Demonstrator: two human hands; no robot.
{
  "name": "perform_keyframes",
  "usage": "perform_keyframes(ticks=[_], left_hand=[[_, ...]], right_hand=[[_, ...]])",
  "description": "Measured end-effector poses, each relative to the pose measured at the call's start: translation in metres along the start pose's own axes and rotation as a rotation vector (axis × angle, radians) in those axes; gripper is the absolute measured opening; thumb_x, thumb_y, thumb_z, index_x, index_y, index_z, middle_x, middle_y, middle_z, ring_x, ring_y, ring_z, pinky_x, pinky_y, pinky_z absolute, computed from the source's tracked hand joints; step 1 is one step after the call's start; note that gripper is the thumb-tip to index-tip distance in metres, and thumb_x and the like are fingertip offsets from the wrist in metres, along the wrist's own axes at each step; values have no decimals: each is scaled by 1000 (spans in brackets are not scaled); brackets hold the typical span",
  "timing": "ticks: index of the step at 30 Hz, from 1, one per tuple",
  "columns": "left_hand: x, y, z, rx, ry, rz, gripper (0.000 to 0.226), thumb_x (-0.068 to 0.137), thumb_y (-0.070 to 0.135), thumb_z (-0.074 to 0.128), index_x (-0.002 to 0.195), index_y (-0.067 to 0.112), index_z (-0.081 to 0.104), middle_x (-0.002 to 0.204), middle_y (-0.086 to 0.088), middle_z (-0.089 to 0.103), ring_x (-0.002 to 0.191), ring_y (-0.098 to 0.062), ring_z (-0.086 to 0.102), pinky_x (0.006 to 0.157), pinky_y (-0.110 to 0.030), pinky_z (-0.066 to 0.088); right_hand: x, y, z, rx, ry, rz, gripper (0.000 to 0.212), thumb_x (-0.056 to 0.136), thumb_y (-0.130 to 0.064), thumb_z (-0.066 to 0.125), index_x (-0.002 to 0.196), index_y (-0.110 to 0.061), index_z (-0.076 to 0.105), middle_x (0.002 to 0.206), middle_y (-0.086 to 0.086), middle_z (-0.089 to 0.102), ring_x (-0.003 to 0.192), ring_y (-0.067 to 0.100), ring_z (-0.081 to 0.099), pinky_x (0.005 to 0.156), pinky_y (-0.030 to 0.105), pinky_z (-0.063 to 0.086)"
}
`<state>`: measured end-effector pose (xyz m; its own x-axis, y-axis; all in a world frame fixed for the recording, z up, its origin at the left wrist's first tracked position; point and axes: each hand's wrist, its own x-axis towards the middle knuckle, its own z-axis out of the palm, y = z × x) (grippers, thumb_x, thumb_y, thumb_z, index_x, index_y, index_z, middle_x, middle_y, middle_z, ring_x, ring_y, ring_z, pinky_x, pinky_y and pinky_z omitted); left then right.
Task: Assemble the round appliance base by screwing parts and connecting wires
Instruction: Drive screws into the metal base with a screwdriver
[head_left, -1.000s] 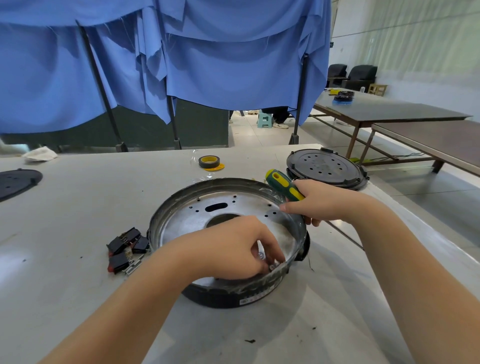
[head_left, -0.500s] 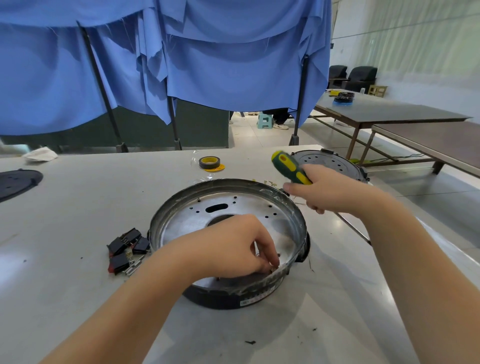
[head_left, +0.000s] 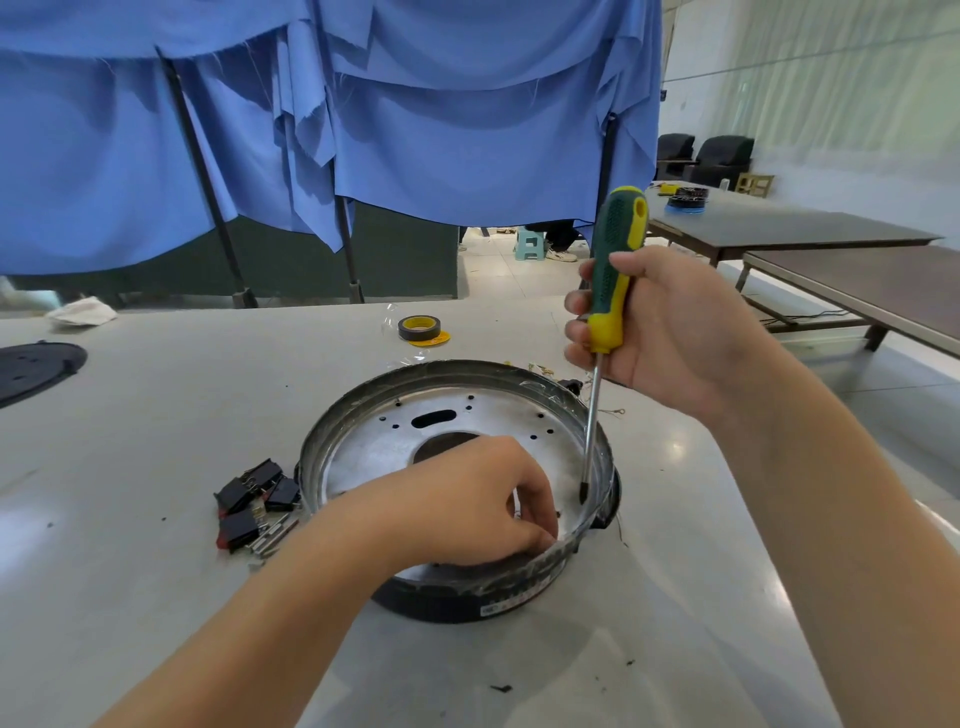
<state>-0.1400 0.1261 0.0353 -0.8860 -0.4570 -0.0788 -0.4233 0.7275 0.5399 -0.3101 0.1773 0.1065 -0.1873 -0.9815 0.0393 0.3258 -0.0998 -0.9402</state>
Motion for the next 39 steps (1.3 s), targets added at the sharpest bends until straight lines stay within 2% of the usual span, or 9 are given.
perform_keyframes(ticks=[3, 5, 8, 13, 18, 24, 29, 32, 39], left_hand=[[-1, 1, -2, -25, -29, -8, 12, 86, 23, 67, 91, 31, 74, 85, 9, 68, 81, -6, 63, 68, -15, 50], [-1, 0, -5, -47, -56, -13, 18, 86, 19, 65, 94, 33, 74, 88, 9, 69, 82, -9, 64, 70, -19, 53], [-1, -1, -9, -56, -80, -22, 18, 86, 21, 67, 98, 32, 73, 84, 20, 66, 79, -3, 62, 61, -8, 47], [-4, -4, -14, -48, -97, -34, 9, 82, 34, 71, 77, 39, 66, 68, 25, 61, 65, 8, 57, 52, -6, 43], [-2, -3, -11, -60, -89, -13, 7, 80, 36, 71, 76, 35, 66, 66, 30, 60, 63, 10, 55, 50, -5, 40], [0, -5, -8, -53, -68, 7, 11, 80, 38, 71, 72, 35, 65, 64, 31, 59, 63, 10, 55, 50, -4, 39], [1, -5, -5, -47, -28, 29, 16, 81, 39, 70, 68, 35, 62, 70, 20, 61, 66, 9, 55, 52, -3, 37], [1, -6, -4, -30, -15, 32, 14, 80, 38, 69, 68, 34, 63, 68, 22, 61, 67, 4, 57, 52, -5, 39], [2, -7, -3, -37, -14, 34, 10, 80, 36, 69, 72, 31, 65, 65, 21, 60, 64, 4, 57, 53, -6, 42]], right_hand=[[-1, 2, -2, 54, -98, 11, 20, 98, -22, 36, 100, -10, 52, 77, 5, 51, 65, 18, 56, 69, 37, 58], [-2, 3, -4, 21, -192, 5, 19, 96, -19, 41, 103, -10, 55, 78, 5, 56, 75, 21, 65, 85, 45, 56], [-4, 6, -6, -99, -295, -12, 23, 86, -19, 49, 106, -9, 54, 82, 5, 66, 99, 29, 69, 94, 46, 51], [-5, 14, -6, -130, -395, 4, 21, 86, -14, 53, 106, -8, 50, 90, 9, 71, 108, 32, 65, 92, 41, 53], [-3, 15, -8, -151, -402, 34, 25, 84, -13, 56, 107, -8, 50, 91, 9, 70, 109, 33, 65, 90, 39, 54], [-3, 13, -11, -162, -402, 44, 23, 85, -10, 50, 108, -8, 51, 91, 9, 69, 112, 35, 63, 93, 42, 52], [-3, 12, -11, -171, -408, 39, 22, 85, -9, 49, 107, -8, 52, 91, 9, 68, 113, 35, 62, 95, 43, 51], [-3, 12, -12, -172, -412, 29, 21, 85, -9, 48, 106, -8, 51, 90, 9, 68, 112, 36, 62, 95, 44, 51], [-3, 12, -13, -193, -403, 24, 21, 86, -9, 48, 106, -9, 51, 89, 8, 68, 113, 36, 62, 97, 45, 50]])
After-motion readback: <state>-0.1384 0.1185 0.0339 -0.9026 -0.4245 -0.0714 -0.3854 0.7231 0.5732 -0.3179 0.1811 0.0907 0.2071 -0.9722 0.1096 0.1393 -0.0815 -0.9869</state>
